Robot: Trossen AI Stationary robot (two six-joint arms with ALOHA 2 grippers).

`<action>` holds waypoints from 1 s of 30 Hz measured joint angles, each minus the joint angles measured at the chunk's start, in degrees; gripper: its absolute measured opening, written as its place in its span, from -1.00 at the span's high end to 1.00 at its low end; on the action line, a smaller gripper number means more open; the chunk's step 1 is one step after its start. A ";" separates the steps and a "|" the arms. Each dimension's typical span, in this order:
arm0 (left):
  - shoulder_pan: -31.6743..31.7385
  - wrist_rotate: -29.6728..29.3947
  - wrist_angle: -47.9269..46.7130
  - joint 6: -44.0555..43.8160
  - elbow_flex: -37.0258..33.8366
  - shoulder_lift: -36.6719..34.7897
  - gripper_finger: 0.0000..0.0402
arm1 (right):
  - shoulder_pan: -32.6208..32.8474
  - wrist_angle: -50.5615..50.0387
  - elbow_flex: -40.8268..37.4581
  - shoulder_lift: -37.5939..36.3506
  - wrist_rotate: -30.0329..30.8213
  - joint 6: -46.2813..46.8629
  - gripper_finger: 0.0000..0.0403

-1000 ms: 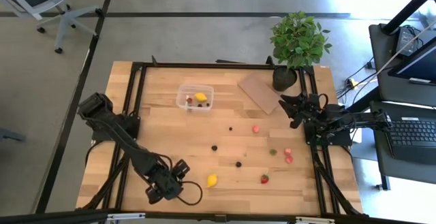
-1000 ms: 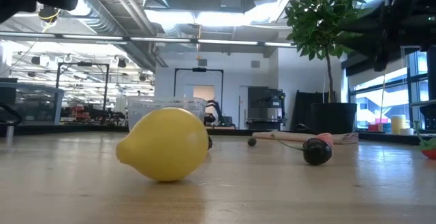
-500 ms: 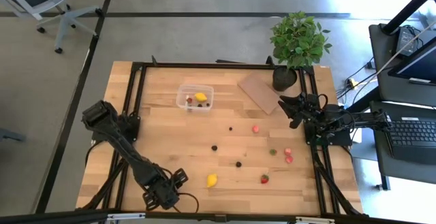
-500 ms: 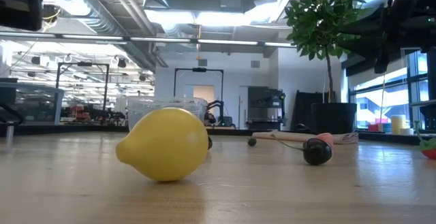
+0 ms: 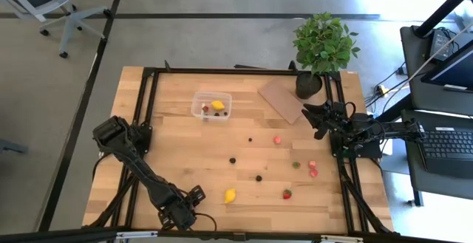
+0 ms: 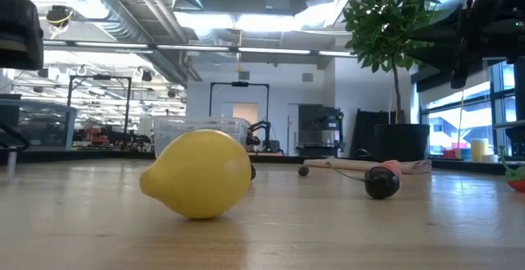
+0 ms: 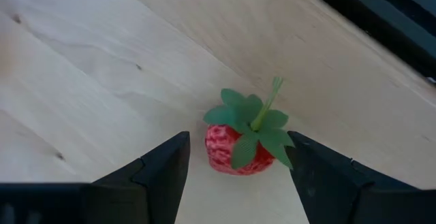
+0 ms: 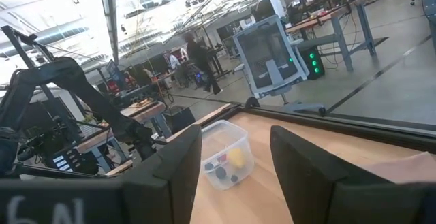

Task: Pick and placing Produce into tupperware
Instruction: Put the red strawberry into the transparent bin

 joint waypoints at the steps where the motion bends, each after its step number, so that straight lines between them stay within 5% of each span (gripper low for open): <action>1: 0.00 0.04 0.01 -0.07 0.00 0.03 -0.17 | 0.00 0.00 0.00 0.00 0.00 0.00 0.11; 10: 0.00 0.09 1.06 -0.09 0.00 0.10 -0.12 | 0.00 0.00 0.00 0.00 -0.02 -0.13 0.11; 23: 0.11 2.64 1.36 -0.29 0.00 0.14 0.38 | 0.00 0.00 0.00 0.00 -0.02 -0.15 0.11; 30: 1.77 2.89 0.57 -8.71 -0.03 -0.35 0.41 | 0.02 0.00 0.00 0.00 -0.02 -0.03 0.11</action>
